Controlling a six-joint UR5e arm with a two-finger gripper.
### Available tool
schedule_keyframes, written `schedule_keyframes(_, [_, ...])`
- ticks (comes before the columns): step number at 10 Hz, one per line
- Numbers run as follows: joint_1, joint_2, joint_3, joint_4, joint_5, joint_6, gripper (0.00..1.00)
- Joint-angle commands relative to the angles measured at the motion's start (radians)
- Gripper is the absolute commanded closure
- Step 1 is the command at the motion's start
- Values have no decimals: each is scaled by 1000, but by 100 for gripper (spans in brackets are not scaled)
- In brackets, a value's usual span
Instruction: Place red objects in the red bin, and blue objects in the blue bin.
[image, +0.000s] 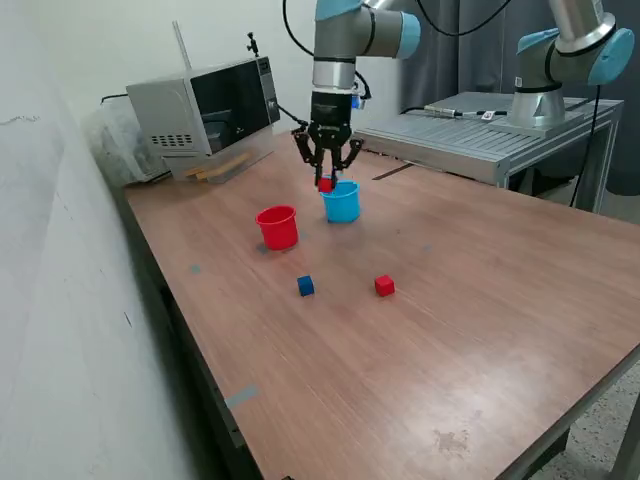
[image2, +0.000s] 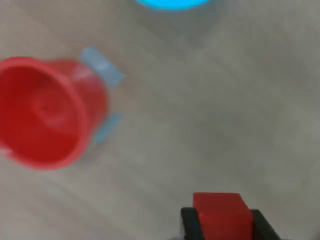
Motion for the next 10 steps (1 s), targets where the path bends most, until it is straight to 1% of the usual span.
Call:
schedule_keyframes(1, [-5, 37, -165, 24, -122, 504, 100])
schedule_keyframes(2, [-13, 68, -176, 41, -130, 562, 100])
schedule_keyframes(3, [-26, 94, -188, 43, -147, 574, 100])
schedule_keyframes(4, [-37, 121, -202, 43, -173, 579, 100])
schedule_keyframes(5, [-57, 150, -220, 43, -178, 614, 100])
schedule_keyframes(6, [-63, 178, -240, 43, -176, 622, 100])
schedule_keyframes(8, [-70, 213, -259, 41, -176, 623, 100])
schedule_keyframes(10, [-86, 218, -260, 41, -173, 623, 100])
